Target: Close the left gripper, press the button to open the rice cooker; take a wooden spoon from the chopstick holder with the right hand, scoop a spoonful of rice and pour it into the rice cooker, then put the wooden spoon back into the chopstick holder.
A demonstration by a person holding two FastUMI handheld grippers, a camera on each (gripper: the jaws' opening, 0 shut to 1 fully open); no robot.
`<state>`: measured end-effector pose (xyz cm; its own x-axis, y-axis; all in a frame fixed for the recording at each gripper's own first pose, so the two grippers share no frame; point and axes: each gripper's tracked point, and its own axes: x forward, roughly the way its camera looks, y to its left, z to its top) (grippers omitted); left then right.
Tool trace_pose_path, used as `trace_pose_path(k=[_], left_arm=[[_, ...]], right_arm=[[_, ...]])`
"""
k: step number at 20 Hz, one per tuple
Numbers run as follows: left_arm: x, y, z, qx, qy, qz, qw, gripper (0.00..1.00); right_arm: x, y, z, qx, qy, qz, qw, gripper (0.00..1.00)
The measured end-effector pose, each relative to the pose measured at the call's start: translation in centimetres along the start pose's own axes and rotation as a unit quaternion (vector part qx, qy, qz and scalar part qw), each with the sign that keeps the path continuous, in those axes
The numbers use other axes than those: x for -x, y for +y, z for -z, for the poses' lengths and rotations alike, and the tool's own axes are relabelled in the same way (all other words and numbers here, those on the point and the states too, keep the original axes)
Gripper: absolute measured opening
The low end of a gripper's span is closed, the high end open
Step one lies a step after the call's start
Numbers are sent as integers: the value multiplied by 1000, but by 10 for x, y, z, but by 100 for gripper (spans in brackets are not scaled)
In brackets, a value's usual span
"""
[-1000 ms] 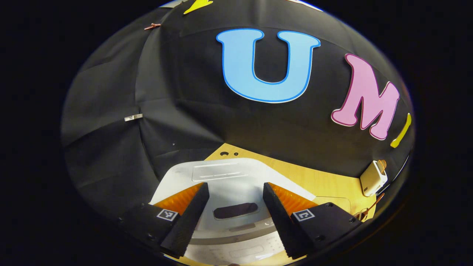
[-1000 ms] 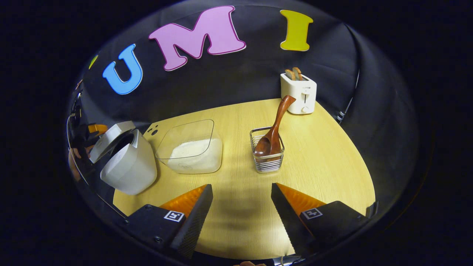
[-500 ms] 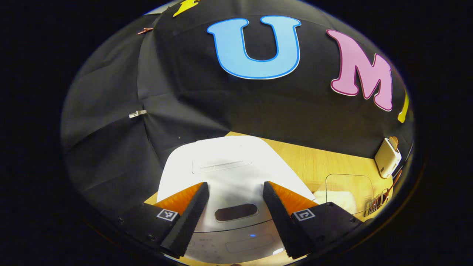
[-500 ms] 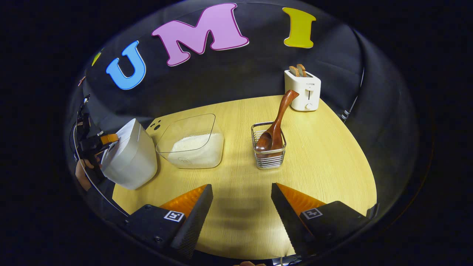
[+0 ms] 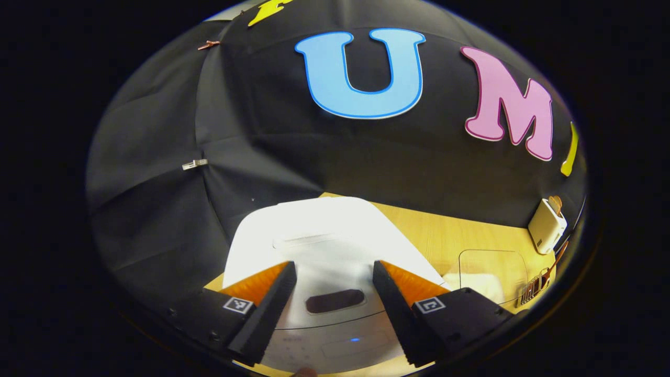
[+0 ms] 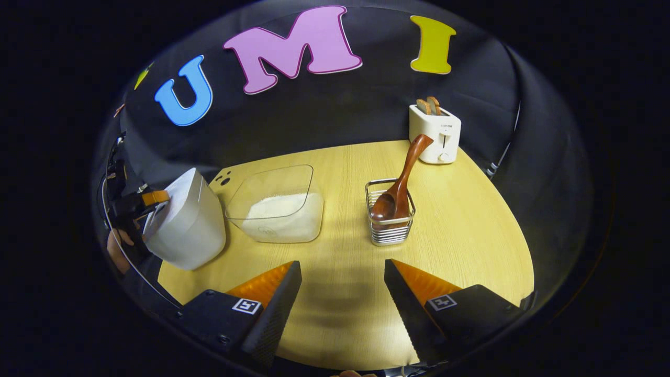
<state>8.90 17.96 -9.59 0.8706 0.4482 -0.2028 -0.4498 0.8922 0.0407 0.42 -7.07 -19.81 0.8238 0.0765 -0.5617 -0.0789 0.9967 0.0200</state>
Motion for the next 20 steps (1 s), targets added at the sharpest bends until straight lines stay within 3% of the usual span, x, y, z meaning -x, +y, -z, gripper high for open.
trace_pose_path(k=[4, 11, 15, 20], left_arm=[[26, 2, -51, 8, -65, 21, 998, 96], [91, -6, -116, -36, -147, 94, 984, 96], [136, -18, -124, -36, -173, 151, 973, 96], [181, -42, -96, -18, -156, 220, 963, 96]], right_arm=[[6, 21, -24, 21, -30, 1, 999, 99], [34, 68, -81, 6, -107, -1, 994, 99], [66, 85, -106, 2, -168, 8, 986, 99], [118, 95, -127, -13, -254, 32, 967, 99]])
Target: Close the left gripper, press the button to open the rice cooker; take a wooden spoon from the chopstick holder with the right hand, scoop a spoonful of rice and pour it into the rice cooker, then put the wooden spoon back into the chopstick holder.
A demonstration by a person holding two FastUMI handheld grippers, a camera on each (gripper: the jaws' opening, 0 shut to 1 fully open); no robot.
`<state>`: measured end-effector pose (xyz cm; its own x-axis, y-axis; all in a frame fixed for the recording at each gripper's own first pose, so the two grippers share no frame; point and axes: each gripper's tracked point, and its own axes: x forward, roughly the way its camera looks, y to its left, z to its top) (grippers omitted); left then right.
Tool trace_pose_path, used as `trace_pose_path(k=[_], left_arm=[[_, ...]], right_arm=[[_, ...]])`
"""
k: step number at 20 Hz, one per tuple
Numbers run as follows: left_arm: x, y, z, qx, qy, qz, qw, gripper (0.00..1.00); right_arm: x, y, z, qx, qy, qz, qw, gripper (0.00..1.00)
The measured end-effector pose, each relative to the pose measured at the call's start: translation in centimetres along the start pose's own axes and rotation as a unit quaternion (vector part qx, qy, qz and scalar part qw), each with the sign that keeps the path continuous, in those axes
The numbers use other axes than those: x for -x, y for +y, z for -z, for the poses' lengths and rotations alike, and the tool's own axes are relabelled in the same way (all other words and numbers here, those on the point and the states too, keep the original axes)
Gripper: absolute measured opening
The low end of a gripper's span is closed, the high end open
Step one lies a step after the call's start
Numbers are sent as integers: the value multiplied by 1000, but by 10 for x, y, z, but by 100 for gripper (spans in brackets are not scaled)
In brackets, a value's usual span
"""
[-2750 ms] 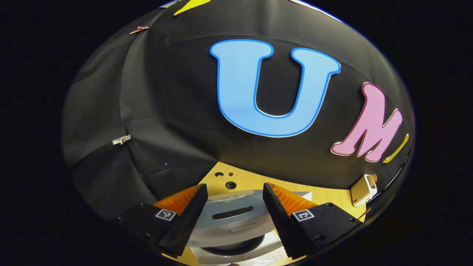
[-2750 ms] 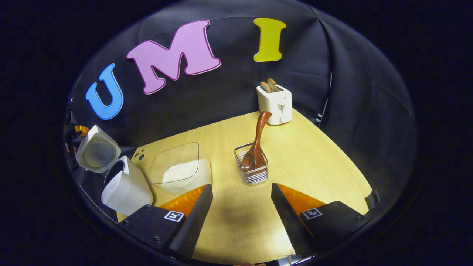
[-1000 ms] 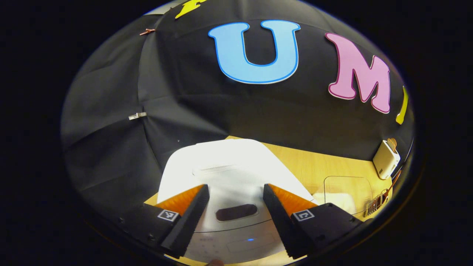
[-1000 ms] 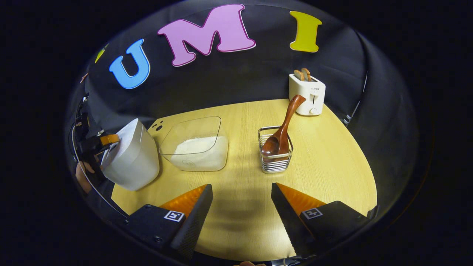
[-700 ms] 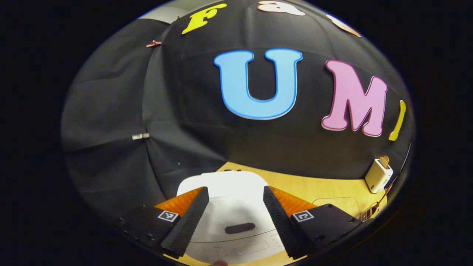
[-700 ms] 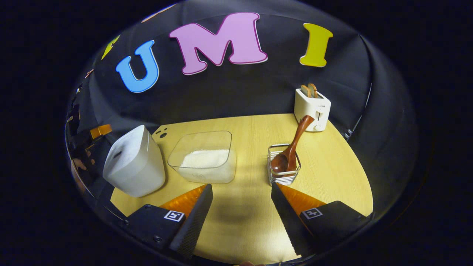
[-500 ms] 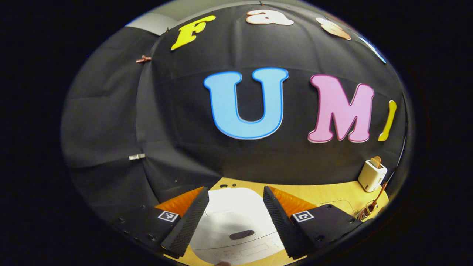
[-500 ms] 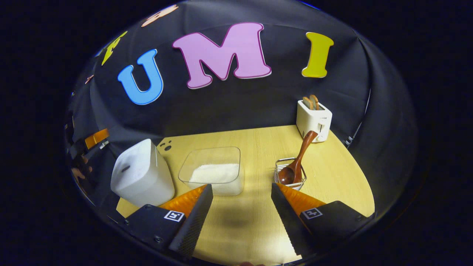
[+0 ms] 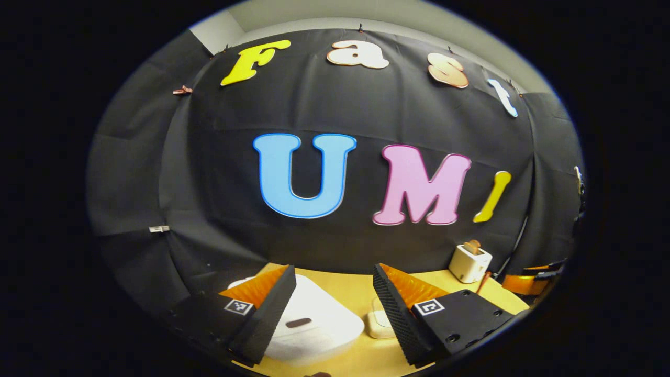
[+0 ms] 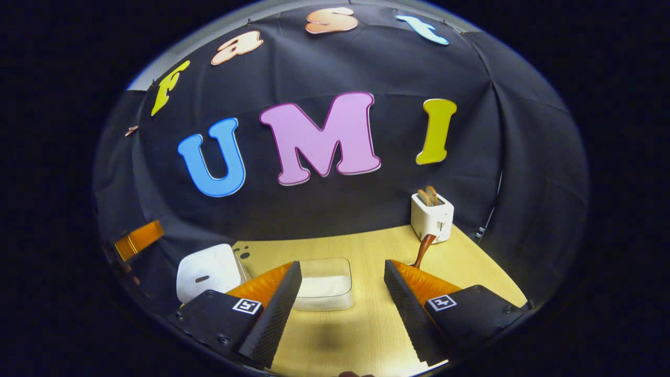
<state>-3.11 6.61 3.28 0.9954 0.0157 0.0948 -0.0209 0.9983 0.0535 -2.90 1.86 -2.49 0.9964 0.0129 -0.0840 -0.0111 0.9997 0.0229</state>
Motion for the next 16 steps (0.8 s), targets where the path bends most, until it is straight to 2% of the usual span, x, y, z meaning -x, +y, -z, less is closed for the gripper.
trace_pose_path(k=[3, 6, 10, 16], left_arm=[[19, -20, 17, 9, 5, 23, 1000, 96], [31, -31, 40, 11, 24, 35, 999, 95], [37, -35, 59, -5, 49, 48, 998, 95], [37, -47, 67, -20, 68, 71, 995, 95]], right_arm=[[22, -4, -8, 0, -40, 27, 999, 98], [38, -4, 12, 7, -30, 43, 999, 98], [42, 8, 42, 10, 10, 30, 999, 98], [48, 25, 59, 28, 26, 9, 999, 99]])
